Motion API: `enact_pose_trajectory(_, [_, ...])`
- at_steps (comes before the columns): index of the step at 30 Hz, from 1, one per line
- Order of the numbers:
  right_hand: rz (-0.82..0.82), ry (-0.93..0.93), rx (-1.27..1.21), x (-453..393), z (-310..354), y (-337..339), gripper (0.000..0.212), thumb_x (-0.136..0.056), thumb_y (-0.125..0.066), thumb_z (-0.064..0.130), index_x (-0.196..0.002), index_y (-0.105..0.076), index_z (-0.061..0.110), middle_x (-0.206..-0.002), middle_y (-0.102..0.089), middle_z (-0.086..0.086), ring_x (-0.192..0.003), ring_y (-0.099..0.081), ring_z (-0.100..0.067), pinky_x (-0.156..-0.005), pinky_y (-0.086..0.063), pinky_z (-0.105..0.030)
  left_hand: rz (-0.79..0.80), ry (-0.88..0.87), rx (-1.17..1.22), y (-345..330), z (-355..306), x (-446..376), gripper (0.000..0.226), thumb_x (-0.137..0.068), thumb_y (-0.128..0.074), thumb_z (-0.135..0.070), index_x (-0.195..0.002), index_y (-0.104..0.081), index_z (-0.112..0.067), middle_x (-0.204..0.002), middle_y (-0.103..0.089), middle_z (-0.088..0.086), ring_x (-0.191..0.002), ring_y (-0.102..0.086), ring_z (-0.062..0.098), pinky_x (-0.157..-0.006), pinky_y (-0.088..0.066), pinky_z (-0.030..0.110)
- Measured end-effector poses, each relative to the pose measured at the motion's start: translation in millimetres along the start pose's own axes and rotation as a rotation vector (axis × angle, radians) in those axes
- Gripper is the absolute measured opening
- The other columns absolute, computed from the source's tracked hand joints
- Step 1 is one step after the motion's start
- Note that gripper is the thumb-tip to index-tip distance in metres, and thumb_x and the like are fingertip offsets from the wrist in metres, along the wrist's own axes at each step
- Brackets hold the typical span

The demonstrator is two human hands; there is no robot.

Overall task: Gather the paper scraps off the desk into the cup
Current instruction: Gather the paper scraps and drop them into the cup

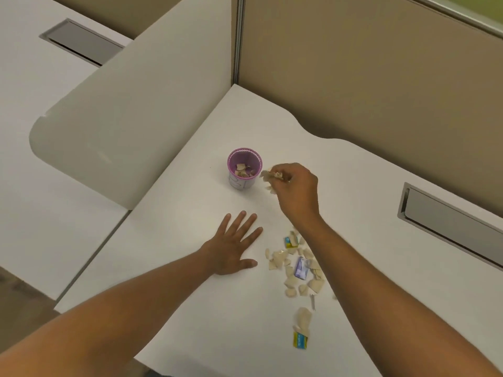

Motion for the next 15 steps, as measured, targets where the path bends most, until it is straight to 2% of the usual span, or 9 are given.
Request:
enact_pose_trajectory(4, [0.107, 0.237, 0.316, -43, 25, -34, 0.016, -0.091, -0.069, 0.012, -0.104, -0.077, 0.015, -0.106, -0.07, -0.004, -0.094, -0.067, -0.018, -0.079, -0.051, -0.019, 0.017, -0.003, 0.015, -3, 1, -2, 0.092, -0.096, -0.018, -0.08, -0.164, 0.017, -0.029, -0.17, 0.033, 0.007, -0.157, 0.031, 0.035, -0.127, 0.012, 0.062])
enact_pose_trajectory(8, [0.32, 0.343, 0.593, -62, 33, -57, 0.024, -0.085, -0.072, 0.012, -0.109, -0.075, 0.014, -0.11, -0.066, -0.008, -0.099, -0.065, -0.026, -0.083, -0.055, -0.03, 0.001, -0.005, 0.034, -7, 3, -3, 0.091, -0.096, -0.016, -0.08, -0.164, 0.018, -0.029, -0.169, 0.034, 0.006, -0.156, 0.032, 0.034, -0.127, 0.012, 0.062])
enact_pose_trajectory(10, [0.45, 0.286, 0.698, -71, 37, -69, 0.027, -0.088, -0.07, 0.014, -0.114, -0.072, 0.014, -0.115, -0.065, -0.009, -0.102, -0.064, -0.027, -0.084, -0.053, -0.032, 0.002, -0.009, 0.04, -7, 2, -4, 0.091, -0.096, -0.016, -0.08, -0.164, 0.018, -0.029, -0.17, 0.033, 0.006, -0.156, 0.032, 0.034, -0.127, 0.013, 0.062])
enact_pose_trajectory(12, [0.59, 0.09, 0.764, -81, 44, -79, 0.034, -0.09, -0.069, 0.019, -0.122, -0.064, 0.013, -0.122, -0.064, -0.008, -0.108, -0.061, -0.026, -0.087, -0.048, -0.032, -0.002, -0.011, 0.04, -8, 3, -4, 0.091, -0.097, -0.017, -0.08, -0.164, 0.017, -0.03, -0.17, 0.032, 0.006, -0.157, 0.031, 0.035, -0.126, 0.013, 0.062])
enact_pose_trajectory(13, [0.638, -0.005, 0.779, -84, 46, -82, 0.039, -0.09, -0.07, 0.024, -0.127, -0.061, 0.012, -0.126, -0.063, -0.008, -0.113, -0.06, -0.026, -0.091, -0.048, -0.033, -0.007, -0.013, 0.039, -8, 3, -3, 0.091, -0.097, -0.017, -0.08, -0.164, 0.016, -0.029, -0.17, 0.032, 0.006, -0.157, 0.03, 0.035, -0.127, 0.013, 0.061])
enact_pose_trajectory(15, [0.678, -0.055, 0.799, -89, 49, -85, 0.043, -0.09, -0.07, 0.029, -0.129, -0.06, 0.012, -0.13, -0.063, -0.007, -0.12, -0.06, -0.028, -0.095, -0.048, -0.033, -0.01, -0.017, 0.039, -8, 4, -3, 0.091, -0.097, -0.016, -0.08, -0.164, 0.017, -0.029, -0.17, 0.032, 0.006, -0.157, 0.03, 0.035, -0.126, 0.014, 0.061])
Point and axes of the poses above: each hand's wrist, its own x-axis away from the middle knuckle, its own y-axis out of the back of the hand, z = x × y, the point moved 3 cm from there along -x, towards the middle knuckle
